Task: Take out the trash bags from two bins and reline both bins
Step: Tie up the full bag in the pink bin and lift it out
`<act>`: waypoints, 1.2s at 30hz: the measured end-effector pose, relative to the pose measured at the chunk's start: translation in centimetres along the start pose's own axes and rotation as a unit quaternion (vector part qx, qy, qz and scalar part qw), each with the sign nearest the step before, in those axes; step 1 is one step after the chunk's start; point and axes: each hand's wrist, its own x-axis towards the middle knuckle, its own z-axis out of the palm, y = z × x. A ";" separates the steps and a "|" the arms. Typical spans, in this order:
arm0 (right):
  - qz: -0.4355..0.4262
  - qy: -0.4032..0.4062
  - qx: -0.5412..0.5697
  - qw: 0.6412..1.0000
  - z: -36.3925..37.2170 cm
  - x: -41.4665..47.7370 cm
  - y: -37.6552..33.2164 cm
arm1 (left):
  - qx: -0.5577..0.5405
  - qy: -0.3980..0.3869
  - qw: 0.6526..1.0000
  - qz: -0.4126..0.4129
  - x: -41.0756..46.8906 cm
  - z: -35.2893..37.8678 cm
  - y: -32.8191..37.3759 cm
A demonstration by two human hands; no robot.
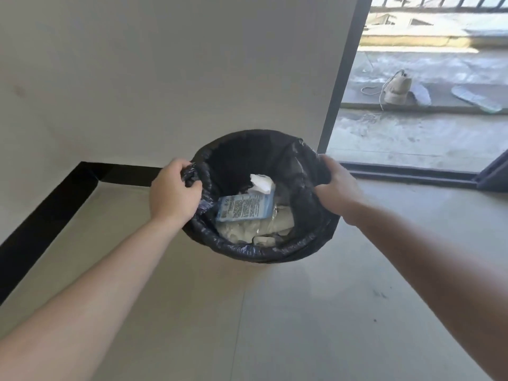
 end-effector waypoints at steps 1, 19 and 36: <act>0.005 -0.001 -0.006 1.000 0.2 -0.6 0.0 | 0.024 -0.007 0.999 0.037 -0.1 -0.4 0.5; -0.213 0.091 -0.338 0.912 -4.5 -4.9 -3.2 | -0.236 -0.079 0.958 0.145 -1.8 -4.5 10.7; -0.095 0.184 0.144 0.968 -2.1 -7.4 -6.8 | -0.315 0.033 0.948 -0.016 0.6 -8.5 5.3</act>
